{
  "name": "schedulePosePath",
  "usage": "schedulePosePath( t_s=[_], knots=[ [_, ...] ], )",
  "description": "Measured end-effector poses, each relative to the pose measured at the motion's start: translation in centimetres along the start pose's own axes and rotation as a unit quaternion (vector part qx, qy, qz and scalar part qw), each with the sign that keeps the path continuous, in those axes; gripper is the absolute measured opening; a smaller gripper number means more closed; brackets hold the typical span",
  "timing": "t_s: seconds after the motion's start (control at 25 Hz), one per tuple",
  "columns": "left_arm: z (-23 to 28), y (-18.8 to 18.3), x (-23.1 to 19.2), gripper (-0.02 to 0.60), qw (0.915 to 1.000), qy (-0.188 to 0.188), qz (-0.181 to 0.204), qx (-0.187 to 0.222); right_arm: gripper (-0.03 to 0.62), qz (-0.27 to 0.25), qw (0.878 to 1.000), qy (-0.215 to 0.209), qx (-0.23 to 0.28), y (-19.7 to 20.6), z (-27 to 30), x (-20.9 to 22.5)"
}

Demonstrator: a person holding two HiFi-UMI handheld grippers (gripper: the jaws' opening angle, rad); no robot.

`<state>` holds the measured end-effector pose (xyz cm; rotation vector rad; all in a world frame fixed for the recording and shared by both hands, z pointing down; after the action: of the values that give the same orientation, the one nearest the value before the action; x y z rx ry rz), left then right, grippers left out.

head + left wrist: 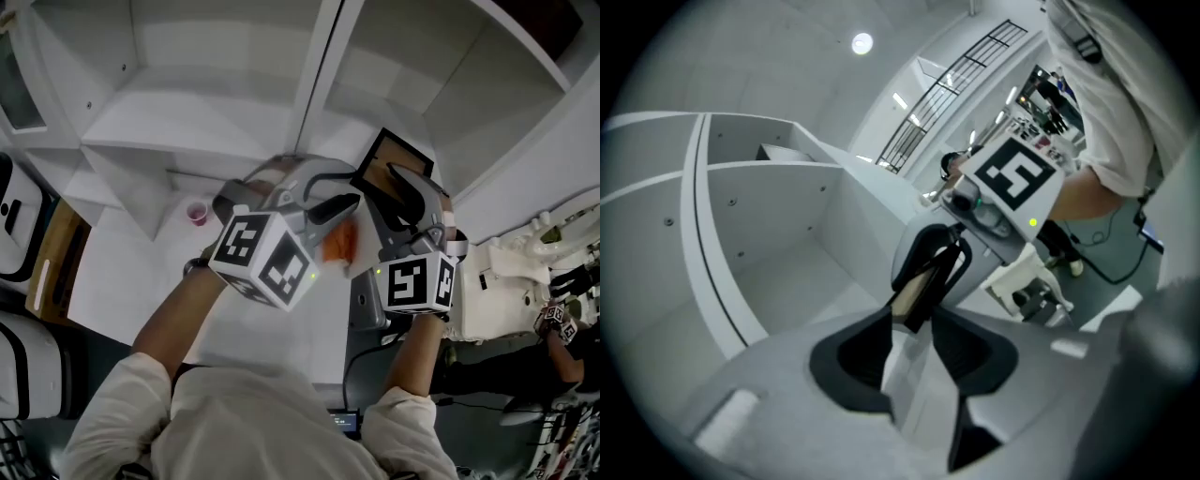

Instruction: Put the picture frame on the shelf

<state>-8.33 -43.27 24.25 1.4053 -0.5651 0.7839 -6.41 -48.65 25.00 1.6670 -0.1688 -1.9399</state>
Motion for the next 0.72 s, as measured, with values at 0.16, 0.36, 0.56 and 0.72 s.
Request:
schedulePosePath(
  t_s=[0.16, 0.36, 0.56, 0.72],
  knots=[
    [0.9, -0.5, 0.2, 0.135, 0.9990, 0.004, 0.045, -0.003, 0.192, 0.001, 1.000, -0.004, 0.003, 0.1, -0.1, -0.1],
    [1.5, -0.9, -0.2, 0.028, 0.9987, 0.001, 0.050, 0.007, 0.197, 0.006, 1.000, -0.006, 0.008, 0.3, -0.1, 0.1],
    [1.7, -1.0, -0.2, 0.003, 0.9984, 0.004, 0.056, 0.007, 0.199, 0.006, 1.000, -0.006, 0.008, 0.3, 0.0, 0.0],
    [2.1, -1.0, 0.0, 0.003, 0.9978, 0.007, 0.065, -0.008, 0.206, 0.002, 1.000, -0.007, 0.001, 0.5, -0.1, -0.1]
  ],
)
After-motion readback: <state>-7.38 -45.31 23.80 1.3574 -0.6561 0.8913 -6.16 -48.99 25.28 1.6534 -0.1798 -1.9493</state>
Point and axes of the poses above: the fingertips, and each gripper's own axes: z forward along the fingers, x to its right, y out of its underside, the point moved 3 cm from there along -z, backward along the fingers, and after that the axes turned 4 degrees about -y, right-handed, at the moved point
